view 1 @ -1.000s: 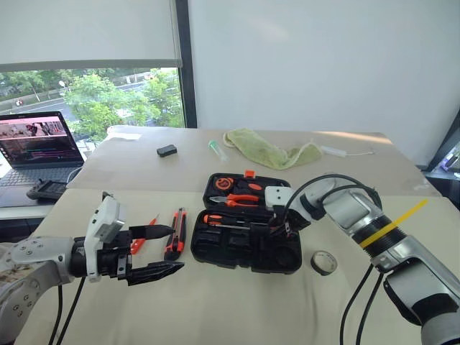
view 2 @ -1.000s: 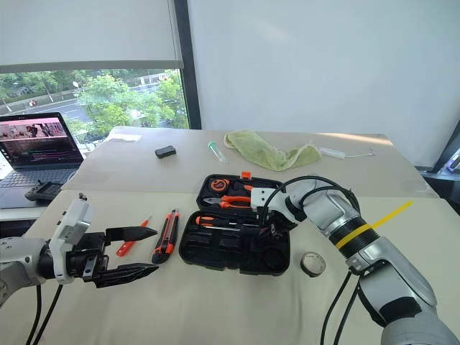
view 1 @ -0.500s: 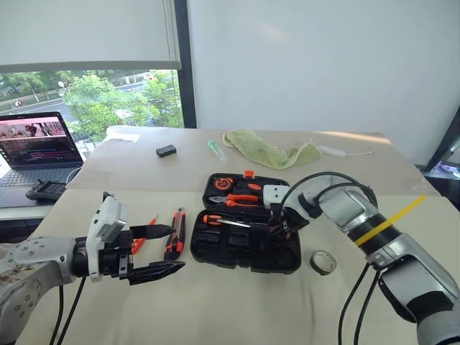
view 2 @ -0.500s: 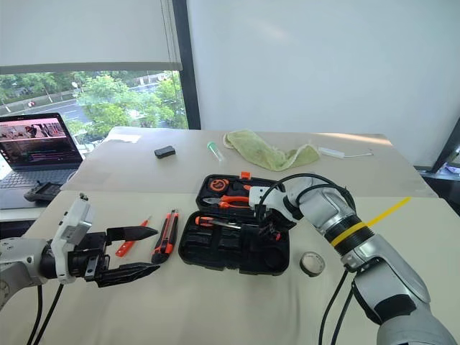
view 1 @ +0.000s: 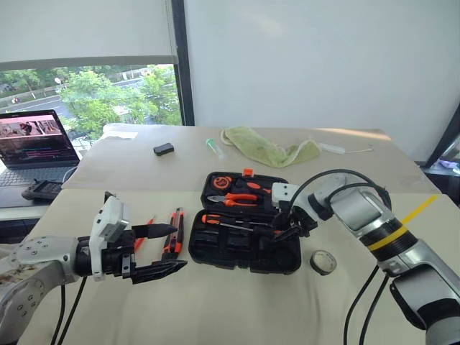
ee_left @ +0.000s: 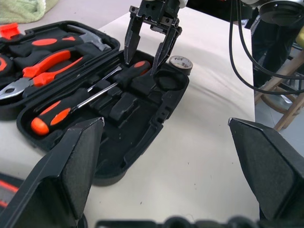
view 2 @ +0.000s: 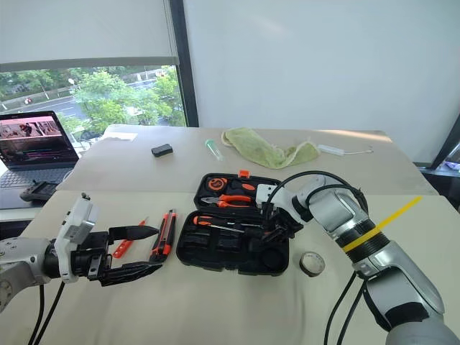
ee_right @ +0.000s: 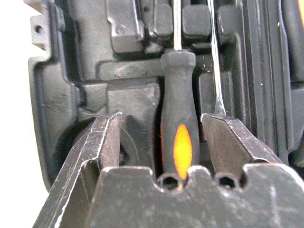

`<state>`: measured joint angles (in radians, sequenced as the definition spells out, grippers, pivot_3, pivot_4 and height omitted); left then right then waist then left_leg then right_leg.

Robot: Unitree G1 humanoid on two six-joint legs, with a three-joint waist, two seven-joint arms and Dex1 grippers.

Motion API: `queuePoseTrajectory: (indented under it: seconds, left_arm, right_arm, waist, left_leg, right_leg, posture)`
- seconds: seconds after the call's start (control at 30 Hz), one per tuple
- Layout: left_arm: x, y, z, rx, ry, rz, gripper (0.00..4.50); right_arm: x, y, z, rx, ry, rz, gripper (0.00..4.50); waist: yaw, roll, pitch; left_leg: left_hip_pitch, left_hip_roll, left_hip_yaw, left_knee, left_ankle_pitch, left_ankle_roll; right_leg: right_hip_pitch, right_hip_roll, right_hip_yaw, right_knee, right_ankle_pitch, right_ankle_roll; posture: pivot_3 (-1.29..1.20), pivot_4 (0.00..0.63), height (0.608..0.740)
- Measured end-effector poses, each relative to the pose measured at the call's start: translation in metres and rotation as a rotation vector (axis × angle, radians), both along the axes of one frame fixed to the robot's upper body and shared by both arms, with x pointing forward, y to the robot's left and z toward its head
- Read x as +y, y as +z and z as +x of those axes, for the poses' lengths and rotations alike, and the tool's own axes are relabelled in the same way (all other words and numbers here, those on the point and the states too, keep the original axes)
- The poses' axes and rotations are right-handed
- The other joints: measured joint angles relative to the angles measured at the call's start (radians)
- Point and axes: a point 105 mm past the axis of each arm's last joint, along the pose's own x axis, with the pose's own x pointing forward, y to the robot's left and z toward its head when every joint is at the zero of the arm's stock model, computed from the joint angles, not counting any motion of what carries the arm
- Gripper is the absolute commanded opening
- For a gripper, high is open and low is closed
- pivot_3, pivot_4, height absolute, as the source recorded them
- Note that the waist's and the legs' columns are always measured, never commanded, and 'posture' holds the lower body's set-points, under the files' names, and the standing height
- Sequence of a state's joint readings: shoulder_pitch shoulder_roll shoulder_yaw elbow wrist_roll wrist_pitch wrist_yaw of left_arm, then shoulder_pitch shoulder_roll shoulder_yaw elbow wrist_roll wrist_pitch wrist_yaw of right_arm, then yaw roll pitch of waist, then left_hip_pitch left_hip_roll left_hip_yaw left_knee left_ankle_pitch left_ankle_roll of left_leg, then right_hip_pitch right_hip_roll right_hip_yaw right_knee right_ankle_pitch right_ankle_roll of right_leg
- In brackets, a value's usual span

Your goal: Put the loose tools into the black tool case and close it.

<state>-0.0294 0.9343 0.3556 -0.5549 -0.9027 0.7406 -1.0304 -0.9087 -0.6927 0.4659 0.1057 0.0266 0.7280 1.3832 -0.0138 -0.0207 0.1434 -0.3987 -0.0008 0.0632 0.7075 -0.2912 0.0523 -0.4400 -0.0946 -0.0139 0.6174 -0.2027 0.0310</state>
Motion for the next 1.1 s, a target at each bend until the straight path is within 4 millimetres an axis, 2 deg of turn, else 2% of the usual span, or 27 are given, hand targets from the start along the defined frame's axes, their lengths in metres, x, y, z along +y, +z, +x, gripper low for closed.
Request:
queuePoseTrajectory:
  seconds: [0.07,0.13,0.23,0.37,0.43,0.67,0.83,1.1]
  left_arm:
    - [-0.001,0.0,0.0,0.002,-0.003,0.0,4.5]
    - [0.0,0.0,0.0,0.001,0.002,0.0,4.5]
    - [0.001,-0.002,0.002,0.003,0.023,-0.005,4.5]
    - [0.005,-0.007,0.003,0.018,0.074,-0.023,4.5]
    - [0.006,-0.008,0.003,0.02,0.083,-0.025,4.5]
    - [0.006,-0.01,0.003,0.027,0.092,-0.026,4.5]
    - [0.006,-0.008,0.003,0.022,0.09,-0.026,4.5]
    - [0.005,-0.007,0.004,0.015,0.085,-0.025,4.5]
  right_arm:
    - [0.009,0.007,0.0,0.0,-0.008,0.079,1.65]
    - [0.019,0.018,0.002,-0.047,-0.028,0.19,1.12]
    - [0.026,0.011,0.002,-0.085,-0.072,0.308,0.13]
    - [0.036,-0.014,-0.002,-0.091,-0.225,0.439,0.06]
    - [0.044,-0.019,-0.005,-0.105,-0.257,0.475,0.06]
    - [0.079,-0.017,0.004,-0.206,-0.357,0.585,0.06]
    - [0.072,-0.042,0.007,-0.208,-0.428,0.53,0.06]
    - [0.074,-0.053,0.006,-0.236,-0.387,0.466,0.06]
  waist:
    - [-0.001,0.0,0.0]
    - [0.001,0.0,0.0]
    - [0.006,0.0,0.0]
    - [0.005,0.0,0.0]
    - [0.002,0.0,0.0]
    - [-0.002,0.0,0.0]
    - [0.002,0.0,0.0]
    - [0.001,-0.001,-0.001]
  left_leg:
    - [0.0,0.0,0.0,0.0,0.0,0.0]
    - [0.0,0.0,0.0,0.0,0.0,0.0]
    - [0.0,0.0,-0.001,-0.001,0.0,0.0]
    - [-0.001,0.0,-0.001,-0.001,0.001,-0.001]
    - [0.0,0.0,-0.001,-0.001,0.001,-0.002]
    - [0.006,0.0,-0.001,-0.003,0.003,-0.004]
    - [0.007,0.0,-0.001,-0.004,0.004,-0.006]
    - [0.022,0.0,-0.001,-0.011,0.001,-0.001]
  right_leg:
    - [0.0,0.0,0.0,0.001,0.0,0.0]
    - [0.0,0.0,0.0,0.001,0.0,0.0]
    - [0.001,0.0,-0.001,0.0,0.0,0.0]
    - [0.0,0.0,0.0,0.001,0.0,0.0]
    - [0.0,0.0,0.0,0.002,0.0,0.0]
    - [0.001,0.002,0.001,0.009,-0.002,-0.004]
    - [0.002,0.002,0.001,0.009,-0.002,-0.004]
    - [0.015,0.003,0.001,0.006,-0.004,-0.006]
  posture:
    - [0.0,0.15,0.74]
    - [0.0,0.15,0.74]
    - [0.0,0.15,0.74]
    - [0.0,0.15,0.74]
    - [0.0,0.15,0.74]
    - [0.0,0.15,0.74]
    - [0.0,0.15,0.74]
    - [0.0,0.15,0.74]
